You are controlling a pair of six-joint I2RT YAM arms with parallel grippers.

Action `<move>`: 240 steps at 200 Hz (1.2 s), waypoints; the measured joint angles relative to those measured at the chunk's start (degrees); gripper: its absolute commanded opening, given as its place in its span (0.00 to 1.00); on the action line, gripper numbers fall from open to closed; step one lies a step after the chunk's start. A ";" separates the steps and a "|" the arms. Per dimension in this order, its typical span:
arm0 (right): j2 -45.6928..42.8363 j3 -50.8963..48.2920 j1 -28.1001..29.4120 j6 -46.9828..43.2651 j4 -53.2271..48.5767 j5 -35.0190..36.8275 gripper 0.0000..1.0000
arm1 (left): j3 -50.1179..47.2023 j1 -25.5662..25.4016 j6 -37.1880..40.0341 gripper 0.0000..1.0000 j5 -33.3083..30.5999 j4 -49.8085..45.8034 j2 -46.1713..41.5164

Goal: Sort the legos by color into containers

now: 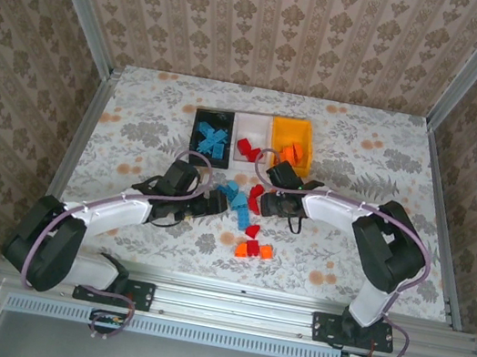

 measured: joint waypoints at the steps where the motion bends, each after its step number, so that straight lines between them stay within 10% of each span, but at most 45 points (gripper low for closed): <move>1: 0.07 0.00 -0.02 0.09 0.02 0.00 0.60 | 0.00 0.00 0.00 1.00 0.02 0.00 0.00; 27: 0.98 0.33 -0.28 0.15 0.74 1.18 0.42 | 0.00 0.00 0.00 1.00 -0.20 0.00 -0.13; 112: -7.32 6.05 0.70 -0.85 -3.41 3.08 0.39 | -0.90 2.56 0.00 1.00 -1.46 -0.31 -4.81; 196: 24.96 55.04 -0.66 -7.54 -12.46 3.45 0.44 | -7.10 7.13 -0.04 1.00 -2.93 -4.92 -18.64; 240: 30.67 61.68 -1.97 -9.29 -19.34 3.50 0.61 | -7.26 7.26 -0.04 1.00 -2.51 -5.77 -19.78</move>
